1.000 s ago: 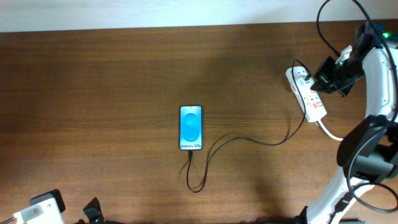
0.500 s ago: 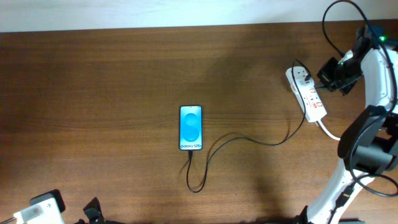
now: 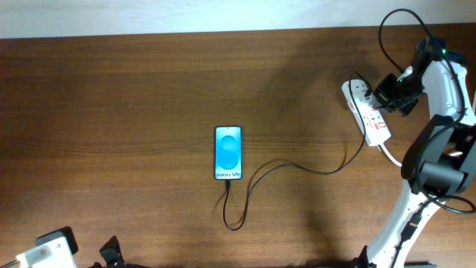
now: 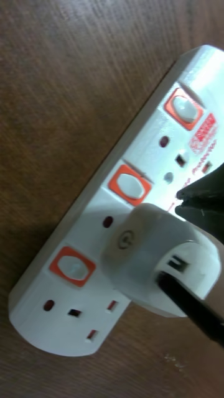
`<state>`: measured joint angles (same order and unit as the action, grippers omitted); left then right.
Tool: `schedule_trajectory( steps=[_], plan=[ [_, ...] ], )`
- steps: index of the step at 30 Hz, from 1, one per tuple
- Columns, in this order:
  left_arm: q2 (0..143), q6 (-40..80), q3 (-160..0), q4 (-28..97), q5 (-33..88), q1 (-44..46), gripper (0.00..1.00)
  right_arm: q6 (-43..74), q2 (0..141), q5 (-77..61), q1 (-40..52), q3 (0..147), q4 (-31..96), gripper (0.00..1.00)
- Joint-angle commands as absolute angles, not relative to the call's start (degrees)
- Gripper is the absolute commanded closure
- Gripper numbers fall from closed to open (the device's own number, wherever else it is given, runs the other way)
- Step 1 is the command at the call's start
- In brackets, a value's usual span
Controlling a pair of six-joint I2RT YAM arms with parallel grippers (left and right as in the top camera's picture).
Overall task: Plug charger to phone and switch on socket
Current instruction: 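Press the orange switch beside the charger plug with the right gripper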
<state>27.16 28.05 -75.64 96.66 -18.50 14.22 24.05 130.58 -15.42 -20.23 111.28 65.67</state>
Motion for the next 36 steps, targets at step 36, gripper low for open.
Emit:
schedule_trajectory(
  steps=[36],
  plan=[
    [27.1,27.7,-75.8,96.7,-19.3,14.1,0.01,26.0,131.7,-14.1,-19.5,97.9,54.5,0.96]
  ],
)
